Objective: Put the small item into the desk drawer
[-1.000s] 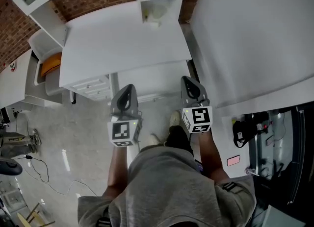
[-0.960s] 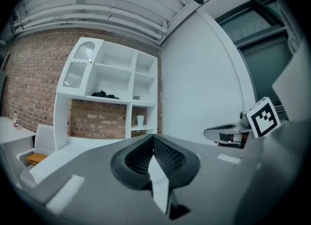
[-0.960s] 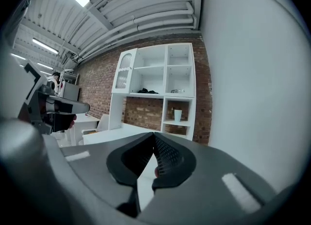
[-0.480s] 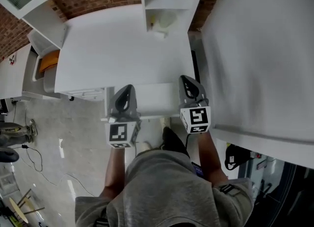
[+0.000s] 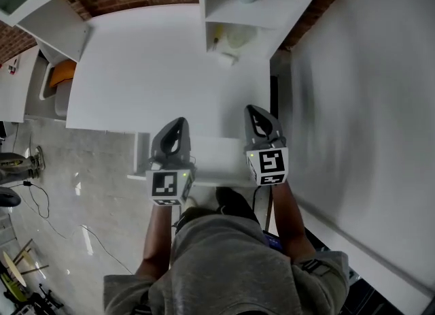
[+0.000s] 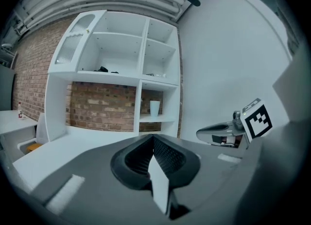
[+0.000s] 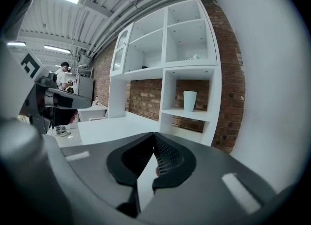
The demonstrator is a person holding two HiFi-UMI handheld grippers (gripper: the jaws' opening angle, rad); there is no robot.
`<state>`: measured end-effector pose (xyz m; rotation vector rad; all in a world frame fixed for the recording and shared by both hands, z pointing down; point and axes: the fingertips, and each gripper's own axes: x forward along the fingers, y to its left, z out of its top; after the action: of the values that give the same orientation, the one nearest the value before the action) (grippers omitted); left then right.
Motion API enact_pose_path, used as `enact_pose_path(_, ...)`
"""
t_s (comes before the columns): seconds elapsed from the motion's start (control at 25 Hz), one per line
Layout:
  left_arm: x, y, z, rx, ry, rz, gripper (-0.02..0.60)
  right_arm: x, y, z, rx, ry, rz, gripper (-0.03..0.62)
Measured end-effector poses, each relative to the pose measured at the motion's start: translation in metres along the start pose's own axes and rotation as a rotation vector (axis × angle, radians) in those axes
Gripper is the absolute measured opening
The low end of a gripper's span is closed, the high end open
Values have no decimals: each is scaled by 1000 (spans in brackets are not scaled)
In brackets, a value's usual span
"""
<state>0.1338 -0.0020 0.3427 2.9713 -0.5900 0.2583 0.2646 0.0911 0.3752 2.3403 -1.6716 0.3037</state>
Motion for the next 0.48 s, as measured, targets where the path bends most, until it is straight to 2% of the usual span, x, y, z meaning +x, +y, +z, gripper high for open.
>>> enact_pose_path(0.48, 74, 25, -33, -25, 73, 67, 12, 92, -36, -26, -1, 68, 84, 3)
